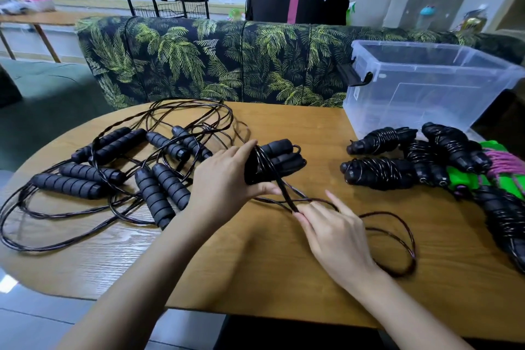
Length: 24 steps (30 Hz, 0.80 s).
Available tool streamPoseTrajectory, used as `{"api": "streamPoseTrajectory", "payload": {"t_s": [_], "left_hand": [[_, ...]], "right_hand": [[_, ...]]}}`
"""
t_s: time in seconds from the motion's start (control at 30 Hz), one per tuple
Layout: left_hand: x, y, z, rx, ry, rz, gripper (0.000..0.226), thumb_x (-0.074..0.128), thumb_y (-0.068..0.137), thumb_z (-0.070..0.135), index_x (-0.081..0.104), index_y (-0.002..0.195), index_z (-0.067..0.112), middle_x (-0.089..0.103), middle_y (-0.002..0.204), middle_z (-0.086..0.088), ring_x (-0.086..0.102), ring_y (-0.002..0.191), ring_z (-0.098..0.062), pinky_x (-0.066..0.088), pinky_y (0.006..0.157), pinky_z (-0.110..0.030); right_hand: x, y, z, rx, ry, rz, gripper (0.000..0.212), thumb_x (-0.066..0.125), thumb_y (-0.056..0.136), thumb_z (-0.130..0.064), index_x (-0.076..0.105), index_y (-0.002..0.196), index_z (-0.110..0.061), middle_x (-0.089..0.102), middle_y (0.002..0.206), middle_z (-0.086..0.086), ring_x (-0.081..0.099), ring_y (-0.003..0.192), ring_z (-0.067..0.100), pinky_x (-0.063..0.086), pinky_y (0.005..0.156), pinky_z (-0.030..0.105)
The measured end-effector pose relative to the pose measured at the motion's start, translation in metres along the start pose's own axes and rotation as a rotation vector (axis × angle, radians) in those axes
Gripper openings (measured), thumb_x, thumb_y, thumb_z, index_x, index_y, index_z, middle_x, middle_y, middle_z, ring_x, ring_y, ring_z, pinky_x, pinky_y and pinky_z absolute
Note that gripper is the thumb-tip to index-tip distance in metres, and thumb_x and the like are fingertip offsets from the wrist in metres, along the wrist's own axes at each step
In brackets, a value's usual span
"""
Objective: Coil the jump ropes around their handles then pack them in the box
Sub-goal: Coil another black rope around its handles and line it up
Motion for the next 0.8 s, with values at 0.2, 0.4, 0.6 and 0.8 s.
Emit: {"api": "streamPoseTrajectory", "payload": {"t_s": [0.2, 0.4, 0.6, 0.8], "left_hand": [[0.002, -0.005, 0.011, -0.061, -0.120, -0.010, 0.106, 0.035, 0.052, 0.095, 0.053, 0.133, 0.031, 0.069, 0.111, 0.009, 0.065, 0.102, -0.015, 0.044, 0.073, -0.025], [0.000, -0.003, 0.001, -0.111, -0.178, 0.077, 0.083, 0.044, 0.064, 0.083, 0.057, 0.127, 0.030, 0.070, 0.106, 0.010, 0.066, 0.098, -0.012, 0.037, 0.068, -0.021], [-0.004, 0.003, -0.013, -0.100, -0.211, 0.110, 0.083, 0.044, 0.064, 0.081, 0.058, 0.127, 0.029, 0.070, 0.104, 0.010, 0.065, 0.097, -0.012, 0.036, 0.067, -0.022], [-0.007, 0.003, -0.020, -0.074, -0.234, 0.119, 0.077, 0.049, 0.067, 0.077, 0.057, 0.128, 0.030, 0.070, 0.106, 0.011, 0.064, 0.097, -0.010, 0.036, 0.069, -0.020]], "right_hand": [[0.021, 0.002, -0.007, -0.138, -0.145, 0.060, 0.023, 0.054, 0.098, -0.023, 0.074, 0.096, -0.011, 0.064, 0.072, -0.001, 0.062, 0.055, 0.017, 0.057, 0.088, 0.042], [0.017, 0.013, 0.016, -0.203, -0.228, 0.104, 0.024, 0.057, 0.098, -0.031, 0.065, 0.082, -0.016, 0.059, 0.064, -0.004, 0.056, 0.050, 0.015, 0.058, 0.088, 0.042], [0.012, 0.011, 0.051, -0.185, -0.165, 0.051, 0.035, 0.051, 0.100, -0.038, 0.066, 0.078, -0.016, 0.063, 0.066, -0.004, 0.063, 0.058, 0.015, 0.055, 0.092, 0.043], [-0.003, 0.016, 0.067, -0.078, 0.035, 0.031, 0.033, 0.058, 0.094, -0.039, 0.066, 0.072, -0.014, 0.056, 0.063, -0.011, 0.049, 0.056, 0.004, 0.052, 0.097, 0.039]]}}
Point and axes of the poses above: each hand's wrist, its own y-axis towards the middle knuckle, its own x-axis out of the palm, z = x × y, the point moved 3 cm from there along y, towards the middle knuckle
